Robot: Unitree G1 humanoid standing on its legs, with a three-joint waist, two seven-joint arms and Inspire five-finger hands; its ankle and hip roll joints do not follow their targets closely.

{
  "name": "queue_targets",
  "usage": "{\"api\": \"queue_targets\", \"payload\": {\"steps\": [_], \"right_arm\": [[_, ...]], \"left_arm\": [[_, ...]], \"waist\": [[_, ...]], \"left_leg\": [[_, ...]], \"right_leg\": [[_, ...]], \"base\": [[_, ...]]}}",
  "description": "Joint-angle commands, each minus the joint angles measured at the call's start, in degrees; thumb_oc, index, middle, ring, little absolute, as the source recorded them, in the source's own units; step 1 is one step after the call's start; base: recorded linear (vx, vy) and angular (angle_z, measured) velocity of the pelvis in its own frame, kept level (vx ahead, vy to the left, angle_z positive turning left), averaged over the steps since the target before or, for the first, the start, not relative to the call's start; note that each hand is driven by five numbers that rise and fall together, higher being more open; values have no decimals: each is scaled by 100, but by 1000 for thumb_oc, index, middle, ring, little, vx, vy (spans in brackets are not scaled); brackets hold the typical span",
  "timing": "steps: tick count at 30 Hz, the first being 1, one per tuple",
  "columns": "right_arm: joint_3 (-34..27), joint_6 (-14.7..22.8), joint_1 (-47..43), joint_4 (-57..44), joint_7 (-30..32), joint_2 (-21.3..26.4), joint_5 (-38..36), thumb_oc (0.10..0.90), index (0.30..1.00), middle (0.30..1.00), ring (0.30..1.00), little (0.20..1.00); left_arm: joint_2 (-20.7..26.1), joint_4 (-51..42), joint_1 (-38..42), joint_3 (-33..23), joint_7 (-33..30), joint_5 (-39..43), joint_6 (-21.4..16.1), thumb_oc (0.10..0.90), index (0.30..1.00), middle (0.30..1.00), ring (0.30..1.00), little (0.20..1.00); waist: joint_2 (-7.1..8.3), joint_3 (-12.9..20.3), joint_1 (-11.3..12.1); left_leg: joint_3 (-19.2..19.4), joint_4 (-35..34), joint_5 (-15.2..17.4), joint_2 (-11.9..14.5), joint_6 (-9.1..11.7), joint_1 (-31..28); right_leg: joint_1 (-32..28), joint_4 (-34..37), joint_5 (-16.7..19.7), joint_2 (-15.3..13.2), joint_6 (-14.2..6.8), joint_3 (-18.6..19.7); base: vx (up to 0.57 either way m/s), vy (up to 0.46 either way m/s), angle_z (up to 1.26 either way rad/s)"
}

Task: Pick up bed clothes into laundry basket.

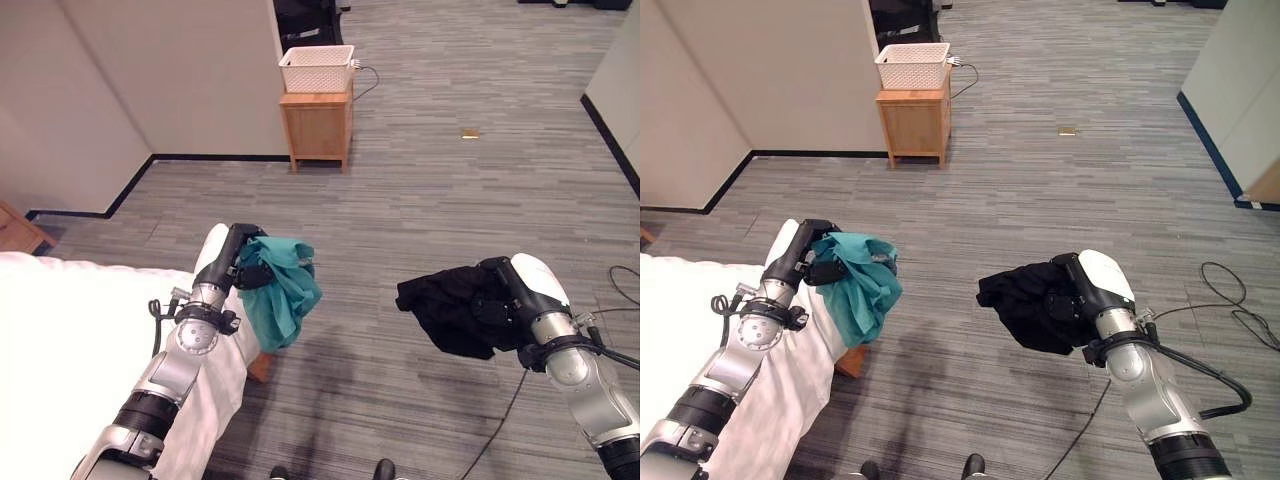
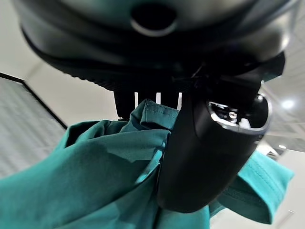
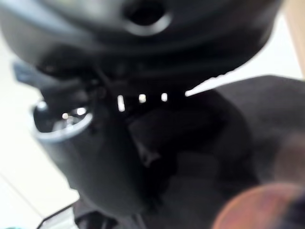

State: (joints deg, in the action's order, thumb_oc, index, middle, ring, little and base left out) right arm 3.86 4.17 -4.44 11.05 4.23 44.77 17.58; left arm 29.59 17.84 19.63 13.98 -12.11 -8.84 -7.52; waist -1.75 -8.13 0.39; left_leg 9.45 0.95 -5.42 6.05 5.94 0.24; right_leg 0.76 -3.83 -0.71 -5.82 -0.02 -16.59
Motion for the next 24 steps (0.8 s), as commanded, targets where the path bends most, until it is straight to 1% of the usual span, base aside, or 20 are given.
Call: {"api": "queue_targets", "payload": {"steps": [1,2,3,4,5,6,8,9,10,11,13,14,16,17,18,19,21,22,23,24], "right_arm": [[78,511,-802,-424,205,35,-835,400,300,300,300,300],[120,477,-816,-329,183,-82,-1004,400,300,300,300,300],[140,478,-827,-321,182,-81,-1014,400,300,300,300,300],[253,405,-939,-74,174,-335,-1460,400,300,300,300,300],[255,389,-995,-21,177,-460,-1703,400,300,300,300,300],[291,373,-1117,36,184,-566,-1836,400,300,300,300,300],[387,308,-1283,27,171,-695,-1856,400,300,300,300,300],[377,285,-1277,-9,155,-720,-1887,400,300,300,300,300],[371,284,-1276,-23,154,-737,-1906,400,300,300,300,300],[371,284,-1276,-23,154,-736,-1906,400,300,300,300,300],[347,306,-1226,-131,141,-706,-1875,400,300,300,300,300],[305,330,-1191,-190,146,-645,-1795,400,300,300,300,300],[302,327,-1187,-198,146,-644,-1789,400,300,300,300,300],[236,362,-1122,-321,175,-634,-1672,400,300,300,300,300],[130,353,-963,-462,193,-693,-1494,400,300,300,300,300],[130,351,-955,-470,196,-697,-1481,400,300,300,300,300],[-56,318,-621,-668,133,-671,-1107,400,300,300,300,300],[-63,315,-598,-684,130,-674,-1096,400,300,300,300,300],[-188,273,-374,-717,76,-576,-974,400,300,300,300,300],[-154,270,-348,-670,72,-535,-909,400,300,300,300,300]], "left_arm": [[38,249,901,-211,-383,156,-242,400,300,300,300,300],[-20,324,814,-275,-283,521,-263,400,300,300,300,300],[-5,326,803,-286,-267,550,-270,400,300,300,300,300],[-226,455,685,-388,-21,1888,-368,400,300,300,300,300],[-302,428,664,-404,55,2264,-379,400,300,300,300,300],[-321,371,638,-405,88,2407,-372,400,300,300,300,300],[-300,224,535,-410,104,2481,-342,400,300,300,300,300],[-289,213,516,-407,137,2544,-335,400,300,300,300,300],[-304,239,530,-381,143,2610,-338,400,300,300,300,300],[-304,241,530,-381,143,2610,-338,400,300,300,300,300],[-352,261,581,-351,165,2656,-340,400,300,300,300,300],[-343,372,660,-379,177,2655,-314,400,300,300,300,300],[-345,388,672,-378,181,2658,-321,400,300,300,300,300],[-366,415,717,-433,162,2722,-345,400,300,300,300,300],[-421,454,721,-484,171,2717,-359,400,300,300,300,300],[-422,459,721,-485,172,2717,-364,400,300,300,300,300],[-457,435,617,-545,233,2602,-398,400,300,300,300,300],[-461,434,606,-542,235,2600,-401,400,300,300,300,300],[-480,420,495,-586,306,2578,-404,400,300,300,300,300],[-534,428,407,-581,296,2555,-397,400,300,300,300,300]], "waist": [[284,256,109],[268,272,90],[270,273,93],[232,296,44],[211,276,24],[197,236,17],[211,118,-62],[190,79,-105],[170,51,-166],[168,54,-165],[172,30,-356],[232,37,-476],[197,40,-485],[227,17,-650],[191,0,-801],[168,3,-802],[154,-11,-1005],[142,-15,-1005],[160,82,-1048],[116,115,-1062]], "left_leg": [[-98,100,700,-225,-136,55],[-27,-8,699,-247,-179,-13],[-10,-48,687,-251,-182,-44],[96,-370,594,-306,-266,-186],[156,-494,577,-317,-312,-247],[198,-545,601,-333,-349,-305],[298,-595,690,-345,-382,-465],[316,-595,720,-321,-391,-500],[286,-595,756,-288,-381,-545],[287,-595,757,-287,-380,-542],[203,-595,902,-269,-353,-668],[186,-595,1074,-309,-322,-876],[175,-595,1105,-271,-312,-883],[88,-595,1323,-258,-222,-1186],[-53,-595,1554,-169,-131,-1482],[-52,-595,1575,-147,-131,-1489],[-266,-595,1904,-10,-45,-1950],[-268,-595,1915,0,-48,-1966],[-349,-595,1961,129,15,-2282],[-389,-325,1696,264,88,-2322]], "right_leg": [[-646,883,293,-527,-954,-281],[-650,883,287,-528,-974,-254],[-655,883,286,-531,-979,-239],[-702,759,304,-561,-1006,-220],[-645,489,273,-595,-1029,-246],[-506,128,316,-683,-1087,-263],[-164,-494,677,-934,-1289,-260],[10,-651,717,-973,-1291,-243],[199,-690,678,-898,-1225,-212],[206,-696,674,-897,-1224,-210],[557,-378,539,-598,-1081,-135],[851,5,686,-546,-1031,-226],[805,75,708,-502,-1033,-256],[1271,563,999,-601,-1108,-399],[1644,799,1136,-663,-1196,-454],[1640,789,1120,-645,-1207,-461],[1996,750,1273,-817,-1284,-297],[1978,748,1268,-811,-1293,-304],[1743,751,1341,-748,-1232,-249],[1643,715,1387,-675,-1147,-217]], "base": [[194,44,-55],[199,45,-77],[182,91,-82],[166,102,-57],[217,143,-28],[144,119,-4],[169,90,-9],[203,52,-28],[133,36,-26],[206,15,-14],[361,-30,8],[388,-55,11],[325,-64,-2],[710,-175,-7],[718,-169,1],[744,-184,15],[598,-159,48],[624,-207,73],[589,-210,70],[590,-226,75]]}}
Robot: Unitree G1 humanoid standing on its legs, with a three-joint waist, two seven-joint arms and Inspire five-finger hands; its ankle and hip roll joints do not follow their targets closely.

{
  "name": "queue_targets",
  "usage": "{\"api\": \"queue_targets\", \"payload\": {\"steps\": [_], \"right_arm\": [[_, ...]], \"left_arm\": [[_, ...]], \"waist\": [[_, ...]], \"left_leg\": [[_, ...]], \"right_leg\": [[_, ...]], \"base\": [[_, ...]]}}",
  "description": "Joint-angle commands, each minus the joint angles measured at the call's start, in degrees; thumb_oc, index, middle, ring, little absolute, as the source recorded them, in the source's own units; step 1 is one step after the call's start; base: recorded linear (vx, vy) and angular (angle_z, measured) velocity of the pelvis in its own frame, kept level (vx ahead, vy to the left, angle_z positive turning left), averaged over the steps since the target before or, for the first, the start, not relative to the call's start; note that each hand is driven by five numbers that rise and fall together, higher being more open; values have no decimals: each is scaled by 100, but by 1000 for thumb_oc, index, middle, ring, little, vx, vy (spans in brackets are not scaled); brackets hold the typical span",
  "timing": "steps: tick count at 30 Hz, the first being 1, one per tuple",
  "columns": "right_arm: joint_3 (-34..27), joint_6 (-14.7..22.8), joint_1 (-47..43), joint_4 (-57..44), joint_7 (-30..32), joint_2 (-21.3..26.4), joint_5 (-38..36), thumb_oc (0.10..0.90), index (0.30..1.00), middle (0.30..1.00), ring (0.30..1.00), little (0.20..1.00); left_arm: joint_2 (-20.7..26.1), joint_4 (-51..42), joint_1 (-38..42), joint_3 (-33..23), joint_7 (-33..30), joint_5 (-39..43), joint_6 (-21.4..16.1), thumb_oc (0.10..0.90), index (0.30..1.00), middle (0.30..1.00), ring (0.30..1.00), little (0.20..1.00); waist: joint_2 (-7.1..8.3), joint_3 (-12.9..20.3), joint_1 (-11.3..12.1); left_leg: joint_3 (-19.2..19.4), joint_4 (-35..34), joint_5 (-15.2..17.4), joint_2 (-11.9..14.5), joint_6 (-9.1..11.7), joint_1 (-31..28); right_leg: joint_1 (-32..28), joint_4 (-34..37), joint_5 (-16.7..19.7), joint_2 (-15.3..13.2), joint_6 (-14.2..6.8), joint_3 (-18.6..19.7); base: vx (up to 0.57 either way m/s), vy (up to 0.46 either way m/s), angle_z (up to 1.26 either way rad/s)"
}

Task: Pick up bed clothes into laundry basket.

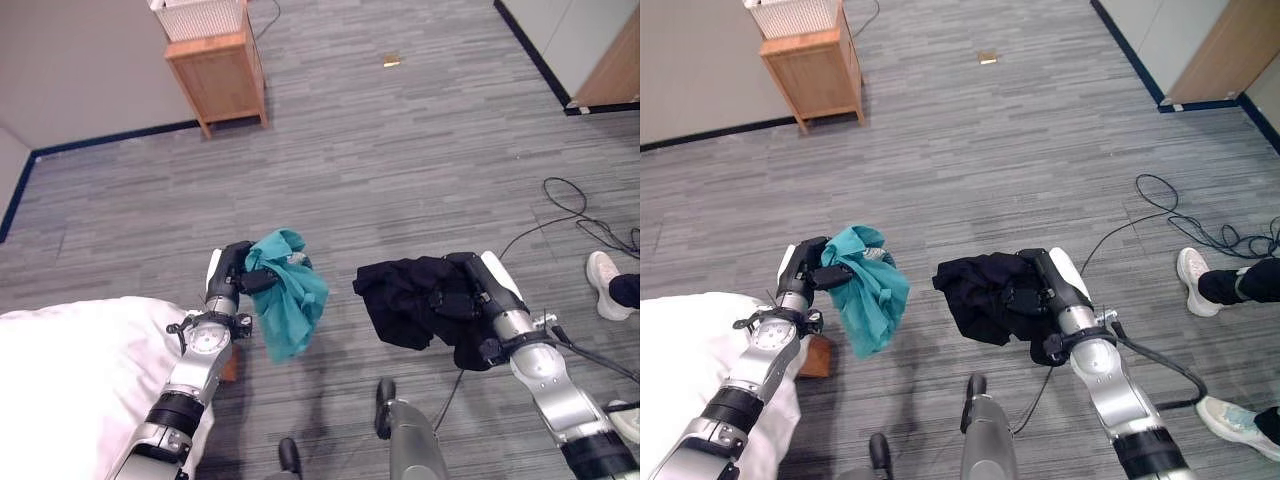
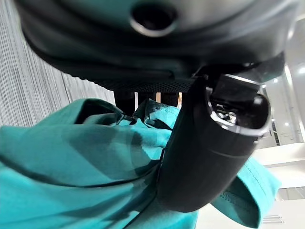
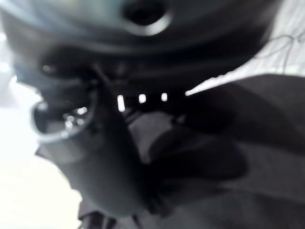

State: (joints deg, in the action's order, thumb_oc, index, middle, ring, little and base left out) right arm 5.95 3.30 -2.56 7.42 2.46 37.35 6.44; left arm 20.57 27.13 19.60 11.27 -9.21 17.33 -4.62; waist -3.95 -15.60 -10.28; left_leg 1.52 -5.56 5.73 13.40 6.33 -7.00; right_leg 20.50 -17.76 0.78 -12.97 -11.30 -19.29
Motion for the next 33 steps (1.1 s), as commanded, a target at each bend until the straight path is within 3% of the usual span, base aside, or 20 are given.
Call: {"api": "queue_targets", "payload": {"steps": [1,2,4,5,6,8,11,12,14,15,20,23,24,25,26,27,28,30,31,33], "right_arm": [[-350,363,-533,-300,255,218,207,400,300,300,300,300],[-333,321,-460,-163,249,308,180,400,300,300,300,300],[-283,359,-485,-126,256,365,36,400,300,300,300,300],[-287,362,-489,-122,256,364,33,400,300,300,300,300],[-214,349,-650,-113,231,439,-38,400,300,300,300,300],[-161,352,-692,-117,201,443,-78,400,300,300,300,300],[-3,371,-790,-155,83,469,-82,400,300,300,300,300],[19,474,-769,-98,67,565,1,400,300,300,300,300],[19,508,-772,-61,63,590,30,400,300,300,300,300],[23,562,-826,48,113,647,53,400,300,300,300,300],[-40,550,-721,101,122,576,29,400,300,300,300,300],[-7,510,-644,171,58,429,221,400,300,300,300,300],[148,485,-793,206,27,358,338,400,300,300,300,300],[187,478,-866,217,23,323,354,400,300,300,300,300],[192,478,-882,223,25,323,355,400,300,300,300,300],[261,476,-957,116,-6,285,351,400,300,300,300,300],[264,474,-967,116,-6,286,351,400,300,300,300,300],[305,495,-916,9,-38,288,274,400,300,300,300,300],[279,501,-837,-19,-37,297,242,400,300,300,300,300],[252,487,-796,-34,-39,326,211,400,300,300,300,300]], "left_arm": [[354,-510,391,-316,2,-68,-685,400,300,300,300,300],[232,-457,175,-399,-15,77,-618,400,300,300,300,300],[222,-515,-21,-444,-53,140,-562,400,300,300,300,300],[224,-520,-18,-442,-55,139,-558,400,300,300,300,300],[257,-599,-57,-400,-43,22,-538,400,300,300,300,300],[280,-600,-59,-397,-47,7,-529,400,300,300,300,300],[363,-617,-147,-532,-91,-156,-555,400,300,300,300,300],[469,-621,-239,-649,-120,-270,-576,400,300,300,300,300],[496,-650,-313,-698,-123,-293,-573,400,300,300,300,300],[541,-652,-356,-731,-131,-331,-570,400,300,300,300,300],[610,-630,-494,-749,-110,-413,-490,400,300,300,300,300],[705,-647,-518,-772,-97,-577,-430,400,300,300,300,300],[773,-572,-411,-703,-165,-631,-404,400,300,300,300,300],[874,-587,-335,-670,-184,-710,-397,400,300,300,300,300],[875,-584,-327,-676,-184,-710,-397,400,300,300,300,300],[1039,-662,-200,-660,-237,-774,-377,400,300,300,300,300],[1039,-661,-194,-667,-236,-773,-376,400,300,300,300,300],[1113,-627,74,-564,-249,-887,-410,400,300,300,300,300],[1097,-583,178,-520,-241,-914,-424,400,300,300,300,300],[1120,-543,254,-485,-224,-949,-443,400,300,300,300,300]], "waist": [[300,859,-17],[214,840,18],[364,734,230],[392,739,205],[655,530,518],[762,480,657],[805,416,1130],[762,483,1333],[746,534,1436],[648,594,1598],[723,650,1747],[883,811,1906],[891,717,1818],[811,667,1750],[786,684,1779],[633,551,1555],[620,554,1553],[604,409,1232],[646,411,1080],[655,426,998]], "left_leg": [[394,341,586,-426,75,-1600],[405,1942,-479,2,247,-1189],[133,3856,-1434,74,270,-258],[97,3875,-1457,44,267,-213],[40,4933,-1186,-155,60,609],[24,5092,-926,-389,-15,1045],[288,4293,-624,-801,-108,2068],[452,2876,-513,-879,-260,2145],[553,2058,-754,-909,-287,2110],[714,1013,-1304,-806,-170,2206],[1391,506,-1607,-483,-149,2380],[1547,383,-1634,-624,-404,2034],[1631,371,-1445,-752,-581,1638],[1607,349,-1354,-705,-632,1407],[1633,363,-1363,-663,-631,1442],[1493,219,-1135,-653,-671,919],[1493,215,-1151,-637,-670,934],[1149,137,-896,-746,-574,540],[985,103,-785,-799,-502,404],[895,65,-739,-819,-458,360]], "right_leg": [[-360,2117,1230,70,-6,20],[-856,2072,1113,409,291,3],[-1432,2187,752,635,715,-124],[-1420,2190,765,600,724,-146],[-1875,2276,439,700,893,54],[-2006,2276,319,667,897,168],[-2411,2276,-40,760,798,611],[-2663,2276,-294,888,685,805],[-2791,2276,-395,920,645,889],[-3141,2276,-652,1088,616,950],[-3809,2276,-999,1074,512,957],[-3946,1388,-620,870,185,962],[-3372,26,213,482,-332,796],[-3015,-679,530,393,-370,774],[-2963,-680,562,425,-370,812],[-2278,-1293,536,143,-344,612],[-2263,-1284,555,159,-340,611],[-1738,-288,-138,393,-12,550],[-1665,615,-209,533,75,734],[-1622,1173,-117,543,100,859]], "base": [[559,-313,38],[524,-401,24],[480,-449,-3],[460,-416,-37],[480,-275,-46],[422,-153,-16],[539,75,-70],[787,159,-107],[629,121,-99],[658,117,-72],[608,132,-68],[491,191,-7],[600,295,-26],[415,210,-61],[439,211,-35],[284,142,13],[557,150,32],[498,-61,83],[324,-115,111],[258,-115,119]]}}
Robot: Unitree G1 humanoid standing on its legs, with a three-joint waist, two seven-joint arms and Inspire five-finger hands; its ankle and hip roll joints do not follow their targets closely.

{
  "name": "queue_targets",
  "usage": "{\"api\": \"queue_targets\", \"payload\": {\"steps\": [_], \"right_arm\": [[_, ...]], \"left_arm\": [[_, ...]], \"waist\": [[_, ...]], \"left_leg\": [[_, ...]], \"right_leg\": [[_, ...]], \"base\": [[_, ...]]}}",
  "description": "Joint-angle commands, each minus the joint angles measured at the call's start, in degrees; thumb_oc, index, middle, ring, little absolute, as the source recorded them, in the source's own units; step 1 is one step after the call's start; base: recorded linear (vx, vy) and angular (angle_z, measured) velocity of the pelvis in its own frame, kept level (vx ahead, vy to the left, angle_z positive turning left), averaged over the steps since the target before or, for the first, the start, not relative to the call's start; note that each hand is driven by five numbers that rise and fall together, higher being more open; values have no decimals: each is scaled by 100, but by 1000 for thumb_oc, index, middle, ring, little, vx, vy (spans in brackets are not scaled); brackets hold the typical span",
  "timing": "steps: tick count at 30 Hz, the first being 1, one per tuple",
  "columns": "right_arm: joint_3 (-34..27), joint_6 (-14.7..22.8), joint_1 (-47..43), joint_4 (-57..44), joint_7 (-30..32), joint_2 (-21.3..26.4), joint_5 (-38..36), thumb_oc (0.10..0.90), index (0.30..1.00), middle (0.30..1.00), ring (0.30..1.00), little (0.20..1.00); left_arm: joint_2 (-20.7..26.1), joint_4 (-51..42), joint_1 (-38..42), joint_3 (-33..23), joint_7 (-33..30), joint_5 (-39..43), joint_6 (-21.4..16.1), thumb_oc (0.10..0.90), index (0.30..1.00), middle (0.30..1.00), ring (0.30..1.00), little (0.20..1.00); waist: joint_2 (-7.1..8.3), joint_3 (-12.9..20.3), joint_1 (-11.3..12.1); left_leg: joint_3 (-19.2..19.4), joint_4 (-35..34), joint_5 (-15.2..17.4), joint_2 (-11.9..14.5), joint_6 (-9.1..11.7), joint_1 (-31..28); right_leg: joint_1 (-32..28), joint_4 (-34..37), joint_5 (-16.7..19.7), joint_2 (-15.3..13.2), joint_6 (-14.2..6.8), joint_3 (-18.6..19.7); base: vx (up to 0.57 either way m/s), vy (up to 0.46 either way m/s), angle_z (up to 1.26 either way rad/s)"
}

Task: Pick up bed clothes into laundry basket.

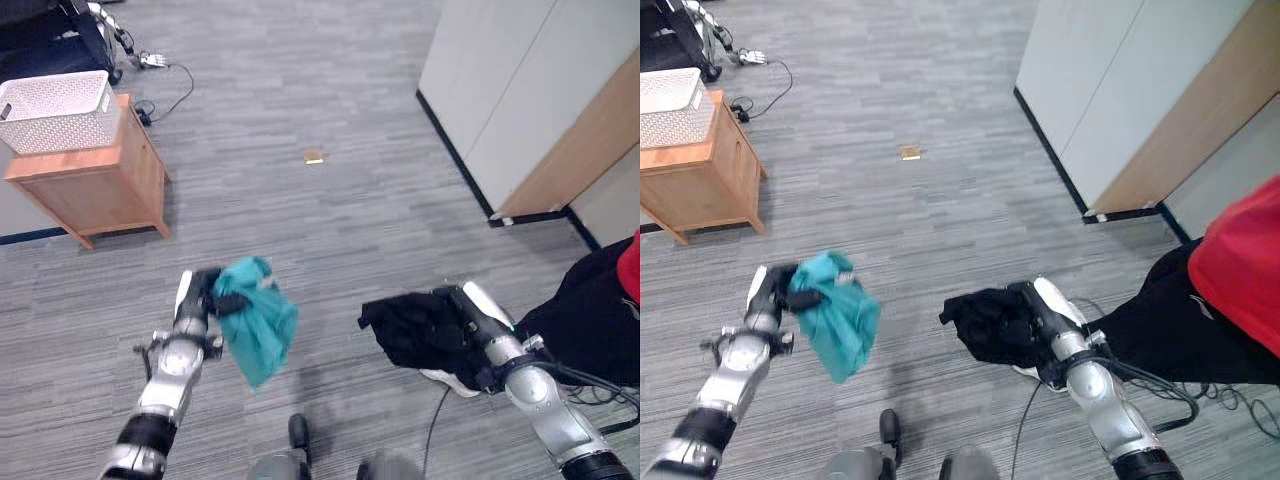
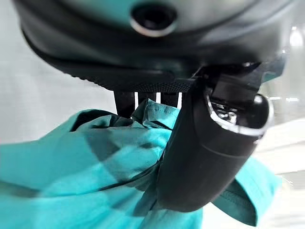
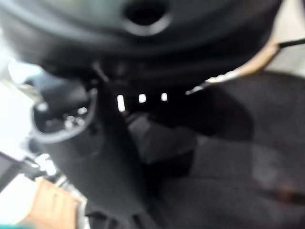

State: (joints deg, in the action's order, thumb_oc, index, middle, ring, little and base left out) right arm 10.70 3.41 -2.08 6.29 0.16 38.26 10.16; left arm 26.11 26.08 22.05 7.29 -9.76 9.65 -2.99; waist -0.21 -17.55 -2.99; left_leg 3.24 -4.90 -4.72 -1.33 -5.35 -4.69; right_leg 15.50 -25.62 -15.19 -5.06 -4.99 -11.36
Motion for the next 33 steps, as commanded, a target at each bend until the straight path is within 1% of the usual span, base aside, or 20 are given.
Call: {"api": "queue_targets", "payload": {"steps": [1,3,5,7,8,9,11,15,22,23,24,25,26,27,30,31,32,33], "right_arm": [[-322,454,-719,75,227,166,-210,400,300,300,300,300],[-367,422,-608,-16,141,174,-187,400,300,300,300,300],[-493,494,-547,-108,120,228,-253,400,300,300,300,300],[-501,494,-528,-118,116,234,-256,400,300,300,300,300],[-674,535,-497,-126,188,305,-417,400,300,300,300,300],[-677,536,-495,-124,190,310,-421,400,300,300,300,300],[-807,557,-531,-78,243,313,-506,400,300,300,300,300],[-824,557,-544,-45,248,334,-470,400,300,300,300,300],[-869,518,-479,-51,213,308,-417,400,300,300,300,300],[-771,164,-1380,1839,781,179,-942,400,300,300,300,300],[-771,164,-1380,1839,781,179,-942,400,300,300,300,300],[-885,172,-1469,1612,820,366,-855,400,300,300,300,300],[-979,179,-1520,1532,838,472,-847,400,300,300,300,300],[-962,150,-1723,1410,880,586,-739,400,300,300,300,300],[-891,207,-1808,976,773,744,-462,400,300,300,300,300],[-920,298,-1787,651,732,792,-300,400,300,300,300,300],[-914,290,-1772,629,726,784,-290,400,300,300,300,300],[-932,338,-1803,537,725,801,-253,400,300,300,300,300]], "left_arm": [[610,-270,182,-60,-157,-266,-597,400,300,300,300,300],[542,-224,167,-145,-111,-90,-623,400,300,300,300,300],[531,-290,92,-219,-52,37,-653,400,300,300,300,300],[526,-298,82,-216,-50,39,-650,400,300,300,300,300],[449,-315,74,-200,-30,181,-638,400,300,300,300,300],[445,-312,79,-196,-31,184,-638,400,300,300,300,300],[396,-291,81,-203,-1,239,-618,400,300,300,300,300],[374,-329,217,-113,40,187,-580,400,300,300,300,300],[472,-245,426,-175,60,334,-558,400,300,300,300,300],[555,497,88,-254,-38,820,-830,400,300,300,300,300],[555,497,88,-254,-38,820,-830,400,300,300,300,300],[682,146,240,-268,-91,884,-871,400,300,300,300,300],[768,-80,405,-259,-105,945,-923,400,300,300,300,300],[903,-309,542,-319,-167,903,-932,400,300,300,300,300],[1223,-765,394,-563,-150,732,-901,400,300,300,300,300],[1359,-974,154,-756,-125,557,-922,400,300,300,300,300],[1356,-1007,108,-783,-122,548,-912,400,300,300,300,300],[1421,-1060,-26,-859,-116,462,-915,400,300,300,300,300]], "waist": [[302,705,200],[337,826,216],[310,993,215],[302,994,208],[244,1128,194],[240,1122,187],[165,1267,190],[98,1346,170],[17,1385,143],[246,874,-146],[246,874,-146],[262,938,-116],[281,1007,-101],[315,1137,-38],[308,1232,57],[299,1274,102],[297,1286,81],[296,1305,115]], "left_leg": [[627,-10,475,632,744,-12],[590,2,513,595,751,-80],[526,3,548,637,801,-180],[513,3,552,642,805,-187],[408,7,548,673,862,-240],[397,7,546,674,865,-244],[384,-10,584,720,932,-289],[410,-10,604,784,977,-342],[459,-10,610,776,987,-332],[1259,495,714,1399,1194,-215],[1259,495,714,1399,1194,-215],[1185,416,677,1235,1106,-171],[1112,357,664,1104,1044,-146],[1048,237,627,928,978,-135],[1029,149,531,852,962,-80],[1002,86,480,838,995,-84],[994,84,478,841,999,-86],[991,67,471,845,1013,-92]], "right_leg": [[-1254,2501,1677,-275,-569,276],[-1417,2656,1763,-254,-506,326],[-1647,2839,1819,-197,-434,252],[-1674,2866,1828,-191,-432,236],[-1914,3043,1803,-169,-398,141],[-1925,3046,1801,-168,-397,128],[-2034,3062,1706,-195,-427,51],[-2107,3062,1673,-245,-444,30],[-2139,3062,1672,-291,-459,69],[-1384,1634,1373,-731,-502,-453],[-1384,1634,1373,-731,-502,-453],[-1531,1707,1246,-545,-412,-276],[-1647,1782,1171,-412,-368,-126],[-1862,2057,1194,-334,-313,-62],[-1887,2365,1345,-343,-303,-187],[-1948,2587,1400,-327,-316,-195],[-1972,2628,1420,-320,-314,-207],[-1999,2715,1432,-314,-308,-197]], "base": [[318,-122,140],[228,-86,100],[166,-68,24],[95,-27,48],[115,-25,71],[151,-19,51],[67,10,31],[28,13,-15],[-15,15,-5],[-41,21,2],[-71,91,6],[-75,148,5],[-97,205,8],[-69,131,6],[-18,7,5],[23,-34,7],[42,-42,11],[48,-42,11]]}}
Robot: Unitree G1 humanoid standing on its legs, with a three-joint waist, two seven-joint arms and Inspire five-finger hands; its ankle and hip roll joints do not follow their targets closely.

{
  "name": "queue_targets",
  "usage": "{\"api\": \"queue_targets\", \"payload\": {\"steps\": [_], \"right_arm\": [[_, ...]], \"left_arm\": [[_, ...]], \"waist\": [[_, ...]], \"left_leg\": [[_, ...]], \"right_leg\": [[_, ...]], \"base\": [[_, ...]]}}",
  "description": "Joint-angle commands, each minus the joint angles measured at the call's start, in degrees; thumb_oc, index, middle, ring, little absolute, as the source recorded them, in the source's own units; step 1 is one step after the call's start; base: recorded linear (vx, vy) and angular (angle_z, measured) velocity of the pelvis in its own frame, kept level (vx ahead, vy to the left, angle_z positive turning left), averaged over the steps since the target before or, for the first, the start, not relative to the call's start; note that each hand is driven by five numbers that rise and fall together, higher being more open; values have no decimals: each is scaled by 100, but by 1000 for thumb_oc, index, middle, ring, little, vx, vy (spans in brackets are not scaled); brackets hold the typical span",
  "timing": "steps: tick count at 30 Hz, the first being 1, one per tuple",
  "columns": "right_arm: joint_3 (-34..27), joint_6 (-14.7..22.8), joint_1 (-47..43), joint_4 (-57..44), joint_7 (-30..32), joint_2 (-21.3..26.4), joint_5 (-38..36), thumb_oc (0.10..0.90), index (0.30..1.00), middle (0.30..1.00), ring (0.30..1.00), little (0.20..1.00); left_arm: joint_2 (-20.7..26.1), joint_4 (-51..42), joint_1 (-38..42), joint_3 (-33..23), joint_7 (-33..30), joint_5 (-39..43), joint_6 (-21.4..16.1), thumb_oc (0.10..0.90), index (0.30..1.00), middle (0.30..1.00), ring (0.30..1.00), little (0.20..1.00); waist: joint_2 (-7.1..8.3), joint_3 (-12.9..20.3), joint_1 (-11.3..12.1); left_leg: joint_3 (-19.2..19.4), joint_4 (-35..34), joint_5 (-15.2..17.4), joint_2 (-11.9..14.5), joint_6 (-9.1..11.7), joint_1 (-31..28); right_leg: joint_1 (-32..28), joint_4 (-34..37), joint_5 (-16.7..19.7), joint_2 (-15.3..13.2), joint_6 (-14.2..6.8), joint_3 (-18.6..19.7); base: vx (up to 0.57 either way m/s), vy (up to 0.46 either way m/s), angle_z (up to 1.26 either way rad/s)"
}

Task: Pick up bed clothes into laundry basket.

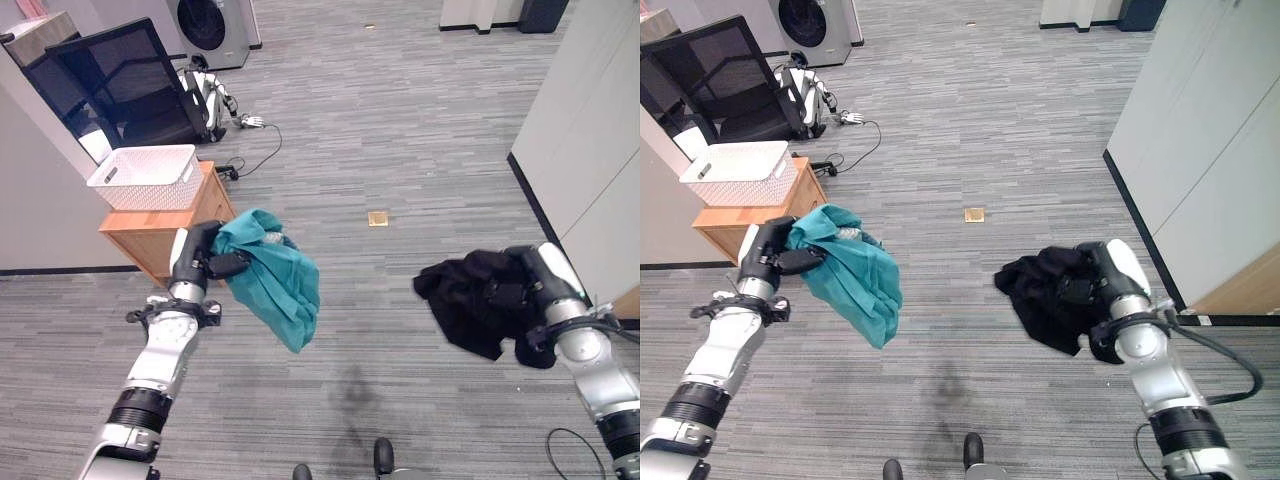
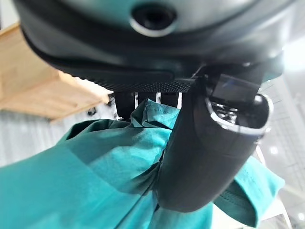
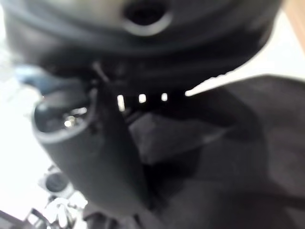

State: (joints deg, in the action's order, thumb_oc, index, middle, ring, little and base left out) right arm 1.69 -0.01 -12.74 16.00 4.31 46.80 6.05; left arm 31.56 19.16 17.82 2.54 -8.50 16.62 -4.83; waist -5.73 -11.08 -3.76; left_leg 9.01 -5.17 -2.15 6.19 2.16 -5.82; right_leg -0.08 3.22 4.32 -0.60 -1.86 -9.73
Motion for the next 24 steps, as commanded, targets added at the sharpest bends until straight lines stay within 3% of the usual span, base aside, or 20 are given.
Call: {"api": "queue_targets", "payload": {"steps": [1,7,10,12,14,15,17,19,21,22,24], "right_arm": [[-15,707,-748,-543,296,-28,205,400,300,300,300,300],[62,876,-850,-1060,82,236,214,400,300,300,300,300],[69,1029,-1003,-1271,58,763,155,400,300,300,300,300],[-22,1051,-964,-1347,116,1033,125,400,300,300,300,300],[-43,1000,-953,-1364,95,1132,103,400,300,300,300,300],[-32,997,-948,-1370,93,1133,98,400,300,300,300,300],[-27,975,-958,-1428,98,1085,81,400,300,300,300,300],[5,950,-922,-1429,77,899,83,400,300,300,300,300],[69,945,-856,-1439,60,722,130,400,300,300,300,300],[75,943,-842,-1481,19,641,134,400,300,300,300,300],[81,914,-716,-1498,-27,438,225,400,300,300,300,300]], "left_arm": [[917,-424,218,-499,-224,-296,-721,400,300,300,300,300],[1241,-410,-729,-1193,-311,-949,-679,400,300,300,300,300],[1384,-302,-1159,-1587,-473,-1305,-642,400,300,300,300,300],[1306,-332,-1237,-1714,-556,-1224,-679,400,300,300,300,300],[1257,-461,-1432,-1788,-520,-1200,-671,400,300,300,300,300],[1245,-494,-1474,-1812,-512,-1201,-660,400,300,300,300,300],[1085,-671,-1786,-1947,-477,-1196,-658,400,300,300,300,300],[946,-754,-2038,-2047,-451,-1120,-681,400,300,300,300,300],[773,-747,-2158,-1973,-399,-993,-696,400,300,300,300,300],[742,-782,-2179,-1955,-355,-973,-693,400,300,300,300,300],[737,-841,-2231,-1905,-285,-1018,-650,400,300,300,300,300]], "waist": [[842,699,204],[819,761,340],[844,511,508],[887,243,560],[897,174,624],[891,188,630],[943,209,772],[877,284,965],[913,323,1102],[882,381,1125],[869,507,1141]], "left_leg": [[423,89,211,107,281,16],[434,73,116,221,441,-5],[462,1030,225,340,679,353],[723,2247,-197,701,925,1162],[1309,2414,-385,921,886,1467],[1311,2480,-323,947,909,1475],[1606,2317,-155,822,683,1823],[1703,1407,-495,812,647,1955],[1722,746,-696,1107,707,2147],[1694,650,-701,1100,671,2097],[1754,493,-1005,982,536,1890]], "right_leg": [[-501,-66,-482,-763,-630,-388],[-643,142,-425,-797,-637,-551],[-770,178,-581,-828,-527,-713],[-975,178,-770,-855,-395,-997],[-1103,178,-932,-791,-352,-1151],[-1114,178,-974,-781,-345,-1133],[-1192,178,-1105,-749,-326,-1130],[-1369,178,-1279,-607,-400,-1140],[-1783,175,-1449,-748,-557,-1211],[-1859,167,-1441,-756,-605,-1211],[-2047,85,-1315,-825,-700,-1241]], "base": [[70,-75,16],[85,-97,7],[36,-109,22],[21,-120,31],[113,-93,57],[122,-56,74],[213,24,63],[432,177,35],[612,273,13],[582,263,5],[334,176,2]]}}
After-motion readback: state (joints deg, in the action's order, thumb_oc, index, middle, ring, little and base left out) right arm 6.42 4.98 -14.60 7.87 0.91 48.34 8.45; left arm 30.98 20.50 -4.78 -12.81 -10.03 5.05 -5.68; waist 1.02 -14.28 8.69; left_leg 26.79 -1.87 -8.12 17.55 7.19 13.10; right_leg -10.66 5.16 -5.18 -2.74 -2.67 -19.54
